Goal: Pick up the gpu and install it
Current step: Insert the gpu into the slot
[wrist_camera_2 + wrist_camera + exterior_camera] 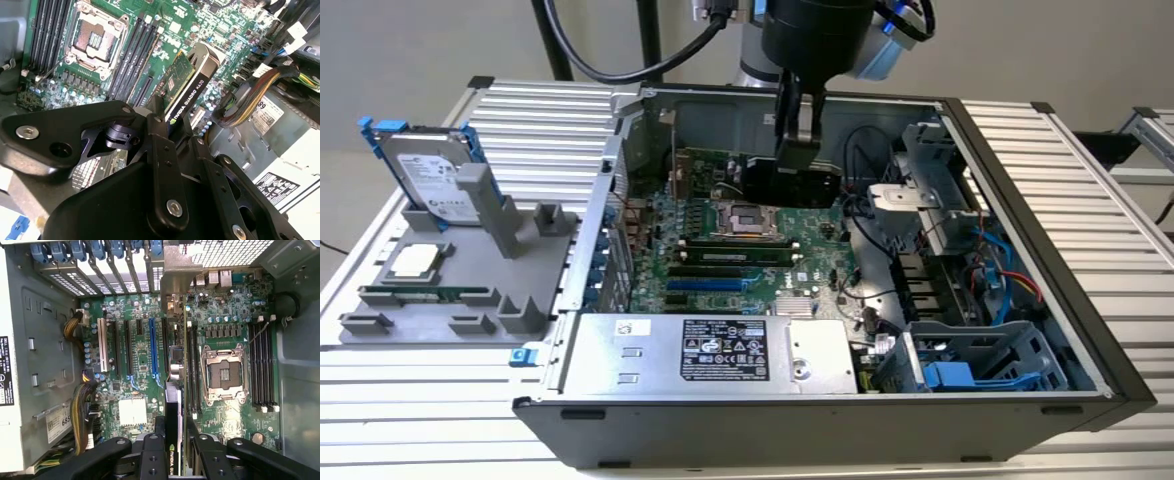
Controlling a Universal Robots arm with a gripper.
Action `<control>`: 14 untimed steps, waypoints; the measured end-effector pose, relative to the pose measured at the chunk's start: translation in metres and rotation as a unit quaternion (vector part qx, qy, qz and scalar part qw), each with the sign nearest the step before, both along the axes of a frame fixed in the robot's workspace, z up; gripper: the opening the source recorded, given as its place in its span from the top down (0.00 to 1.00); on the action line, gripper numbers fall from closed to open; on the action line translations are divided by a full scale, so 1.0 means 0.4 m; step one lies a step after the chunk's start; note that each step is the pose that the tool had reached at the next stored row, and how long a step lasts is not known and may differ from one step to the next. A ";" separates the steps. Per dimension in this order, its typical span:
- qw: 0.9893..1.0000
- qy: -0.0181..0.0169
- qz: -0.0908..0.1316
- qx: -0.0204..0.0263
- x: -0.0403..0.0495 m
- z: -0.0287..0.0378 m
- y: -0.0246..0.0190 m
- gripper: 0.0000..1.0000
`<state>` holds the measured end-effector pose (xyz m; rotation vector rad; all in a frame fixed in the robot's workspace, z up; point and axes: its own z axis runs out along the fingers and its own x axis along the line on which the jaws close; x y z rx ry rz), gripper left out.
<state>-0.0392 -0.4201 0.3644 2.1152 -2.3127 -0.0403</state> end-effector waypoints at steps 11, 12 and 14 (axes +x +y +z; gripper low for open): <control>1.000 0.000 0.000 0.000 0.000 -0.008 0.000 1.00; 1.000 0.000 0.000 0.000 0.000 -0.009 0.000 1.00; 1.000 0.000 0.000 0.000 0.000 -0.010 0.000 1.00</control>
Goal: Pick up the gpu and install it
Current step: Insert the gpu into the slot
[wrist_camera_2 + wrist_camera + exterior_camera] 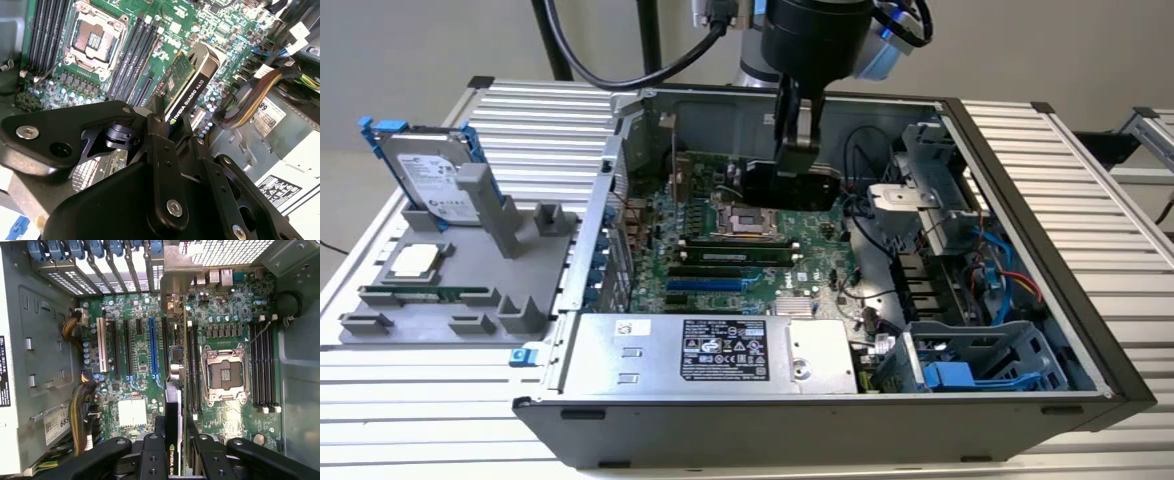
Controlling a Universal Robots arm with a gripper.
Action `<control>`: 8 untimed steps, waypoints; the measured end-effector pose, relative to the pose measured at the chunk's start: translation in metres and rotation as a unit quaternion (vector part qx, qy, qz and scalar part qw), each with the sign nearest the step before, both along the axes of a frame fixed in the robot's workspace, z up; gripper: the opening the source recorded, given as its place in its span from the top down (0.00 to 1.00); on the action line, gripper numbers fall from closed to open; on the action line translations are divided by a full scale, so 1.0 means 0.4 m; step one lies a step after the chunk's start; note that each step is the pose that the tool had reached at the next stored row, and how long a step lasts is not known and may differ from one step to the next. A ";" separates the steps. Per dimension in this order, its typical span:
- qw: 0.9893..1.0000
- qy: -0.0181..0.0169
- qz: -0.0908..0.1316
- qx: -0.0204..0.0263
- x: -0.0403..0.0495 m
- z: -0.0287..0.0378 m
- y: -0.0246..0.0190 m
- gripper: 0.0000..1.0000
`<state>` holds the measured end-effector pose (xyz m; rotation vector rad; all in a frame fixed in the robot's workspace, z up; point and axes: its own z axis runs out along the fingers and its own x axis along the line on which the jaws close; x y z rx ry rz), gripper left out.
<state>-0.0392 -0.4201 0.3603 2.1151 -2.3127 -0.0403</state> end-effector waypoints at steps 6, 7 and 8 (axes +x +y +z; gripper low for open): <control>1.000 0.000 0.000 0.000 0.000 -0.004 0.000 1.00; 1.000 0.000 0.000 0.000 0.000 -0.005 0.000 1.00; 1.000 0.000 0.000 0.000 0.000 -0.006 0.000 1.00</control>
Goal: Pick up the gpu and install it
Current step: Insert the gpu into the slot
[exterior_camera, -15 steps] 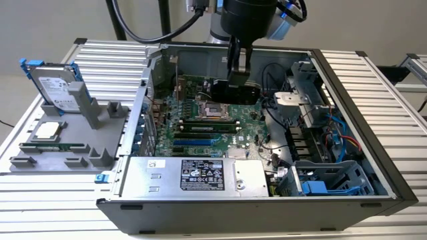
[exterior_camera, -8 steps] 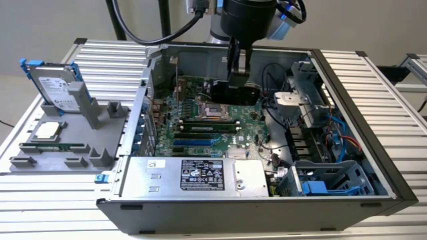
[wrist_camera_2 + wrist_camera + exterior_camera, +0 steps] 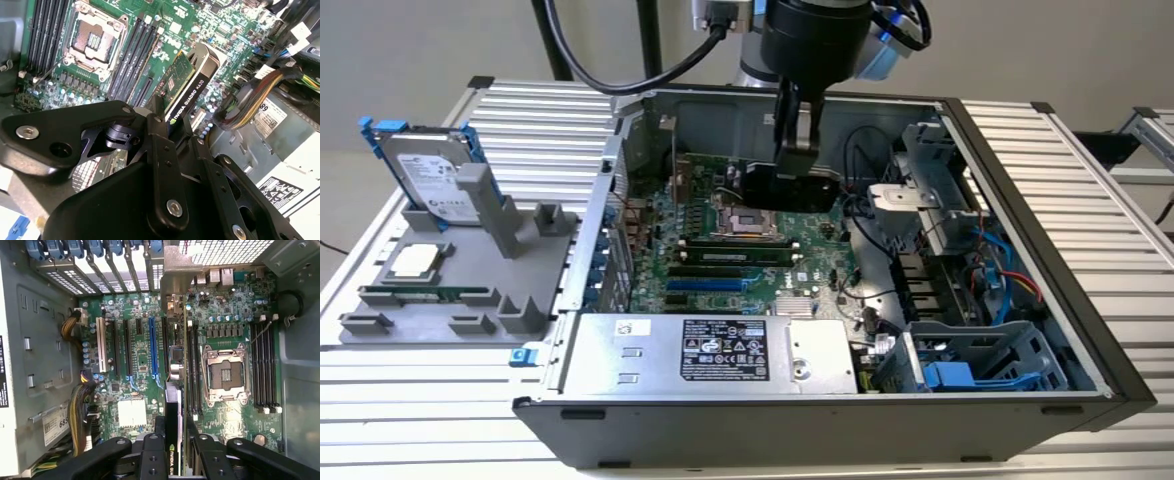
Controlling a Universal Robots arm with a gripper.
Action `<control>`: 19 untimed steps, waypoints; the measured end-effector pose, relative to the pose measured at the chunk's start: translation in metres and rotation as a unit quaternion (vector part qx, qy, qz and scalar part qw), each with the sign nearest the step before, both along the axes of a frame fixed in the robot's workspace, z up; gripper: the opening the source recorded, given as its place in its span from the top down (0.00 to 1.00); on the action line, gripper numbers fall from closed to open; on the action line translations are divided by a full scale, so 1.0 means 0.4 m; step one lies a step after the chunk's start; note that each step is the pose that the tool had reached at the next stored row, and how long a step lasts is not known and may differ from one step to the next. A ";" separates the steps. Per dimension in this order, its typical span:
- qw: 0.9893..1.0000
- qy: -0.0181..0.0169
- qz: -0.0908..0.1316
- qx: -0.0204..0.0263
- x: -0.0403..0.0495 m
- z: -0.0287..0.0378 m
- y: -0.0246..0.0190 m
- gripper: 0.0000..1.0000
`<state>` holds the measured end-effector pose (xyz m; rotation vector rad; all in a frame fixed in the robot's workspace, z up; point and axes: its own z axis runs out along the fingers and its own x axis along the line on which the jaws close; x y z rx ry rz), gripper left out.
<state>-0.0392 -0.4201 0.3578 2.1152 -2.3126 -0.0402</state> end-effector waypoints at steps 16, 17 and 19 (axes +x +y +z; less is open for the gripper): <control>1.000 0.000 0.002 0.000 0.000 -0.016 0.000 1.00; 1.000 0.000 0.002 0.000 0.000 -0.017 0.000 1.00; 1.000 0.000 0.002 0.000 0.000 -0.019 0.000 1.00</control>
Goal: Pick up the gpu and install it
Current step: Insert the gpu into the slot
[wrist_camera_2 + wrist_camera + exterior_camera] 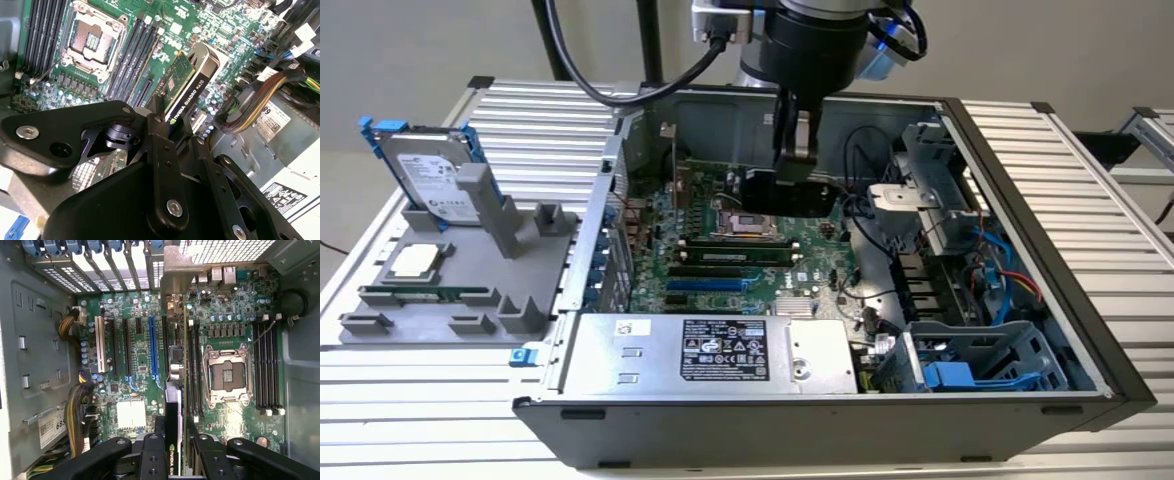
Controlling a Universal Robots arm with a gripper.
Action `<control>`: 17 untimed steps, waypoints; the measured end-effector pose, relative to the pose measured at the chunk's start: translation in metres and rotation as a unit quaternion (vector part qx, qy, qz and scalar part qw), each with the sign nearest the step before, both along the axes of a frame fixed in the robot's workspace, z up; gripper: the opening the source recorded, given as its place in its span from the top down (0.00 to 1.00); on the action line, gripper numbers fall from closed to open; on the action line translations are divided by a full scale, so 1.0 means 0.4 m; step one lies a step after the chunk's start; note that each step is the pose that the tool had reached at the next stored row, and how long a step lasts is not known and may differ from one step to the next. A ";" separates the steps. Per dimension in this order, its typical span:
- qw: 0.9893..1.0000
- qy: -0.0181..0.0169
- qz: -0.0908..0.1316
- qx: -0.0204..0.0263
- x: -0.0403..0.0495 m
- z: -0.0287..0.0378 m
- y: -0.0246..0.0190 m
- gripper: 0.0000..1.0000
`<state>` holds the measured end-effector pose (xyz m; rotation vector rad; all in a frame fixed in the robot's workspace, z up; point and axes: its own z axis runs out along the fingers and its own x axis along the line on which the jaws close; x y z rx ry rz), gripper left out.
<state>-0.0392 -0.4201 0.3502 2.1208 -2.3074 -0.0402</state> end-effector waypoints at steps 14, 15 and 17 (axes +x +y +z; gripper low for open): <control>1.000 0.000 0.002 0.000 0.000 -0.010 0.000 1.00; 1.000 0.000 0.002 0.000 0.000 -0.010 0.000 1.00; 1.000 0.000 0.003 0.000 0.000 -0.011 0.000 1.00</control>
